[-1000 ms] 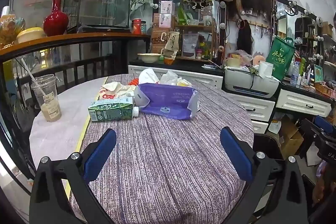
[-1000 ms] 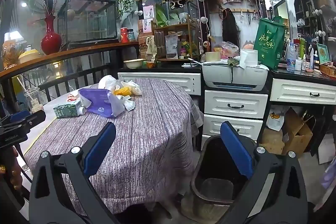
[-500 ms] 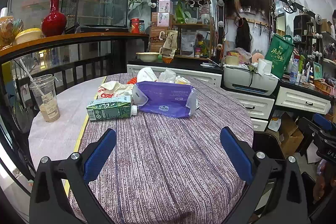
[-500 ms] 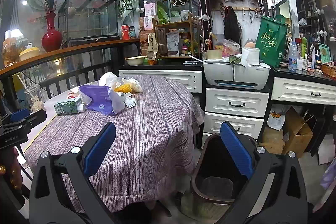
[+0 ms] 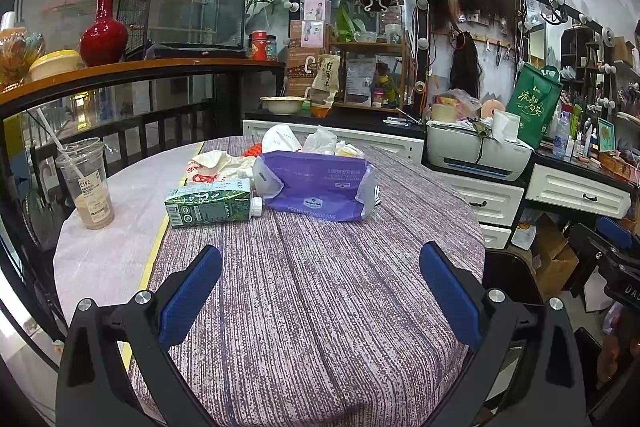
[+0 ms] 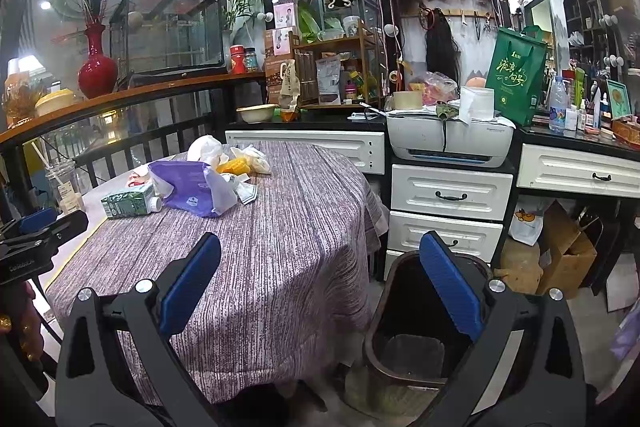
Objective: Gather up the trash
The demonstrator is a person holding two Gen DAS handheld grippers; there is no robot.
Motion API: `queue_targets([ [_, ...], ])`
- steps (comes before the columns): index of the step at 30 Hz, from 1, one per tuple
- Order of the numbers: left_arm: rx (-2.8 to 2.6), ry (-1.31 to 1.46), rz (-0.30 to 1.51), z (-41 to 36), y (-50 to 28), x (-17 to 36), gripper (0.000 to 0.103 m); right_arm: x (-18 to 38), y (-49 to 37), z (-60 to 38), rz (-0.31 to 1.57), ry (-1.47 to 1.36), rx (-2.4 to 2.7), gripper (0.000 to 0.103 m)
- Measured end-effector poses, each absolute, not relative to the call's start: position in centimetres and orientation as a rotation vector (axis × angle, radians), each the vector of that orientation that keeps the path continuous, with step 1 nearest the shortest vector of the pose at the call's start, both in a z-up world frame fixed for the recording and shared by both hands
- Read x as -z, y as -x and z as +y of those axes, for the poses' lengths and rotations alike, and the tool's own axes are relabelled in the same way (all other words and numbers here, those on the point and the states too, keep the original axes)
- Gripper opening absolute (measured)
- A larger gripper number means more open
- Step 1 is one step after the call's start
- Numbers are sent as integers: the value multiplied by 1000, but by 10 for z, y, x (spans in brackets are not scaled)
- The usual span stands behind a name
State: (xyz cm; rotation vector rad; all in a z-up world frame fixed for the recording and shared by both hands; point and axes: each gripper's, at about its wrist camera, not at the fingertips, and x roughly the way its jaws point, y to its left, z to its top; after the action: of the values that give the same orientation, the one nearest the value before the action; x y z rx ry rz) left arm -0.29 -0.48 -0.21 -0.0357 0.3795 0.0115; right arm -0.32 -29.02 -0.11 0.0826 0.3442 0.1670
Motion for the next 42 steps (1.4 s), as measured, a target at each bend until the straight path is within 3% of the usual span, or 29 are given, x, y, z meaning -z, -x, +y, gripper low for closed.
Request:
queue_targets([
  [42,-12,34,385,-6,3,5,98,2,2,-293,354,-84,-169,98],
])
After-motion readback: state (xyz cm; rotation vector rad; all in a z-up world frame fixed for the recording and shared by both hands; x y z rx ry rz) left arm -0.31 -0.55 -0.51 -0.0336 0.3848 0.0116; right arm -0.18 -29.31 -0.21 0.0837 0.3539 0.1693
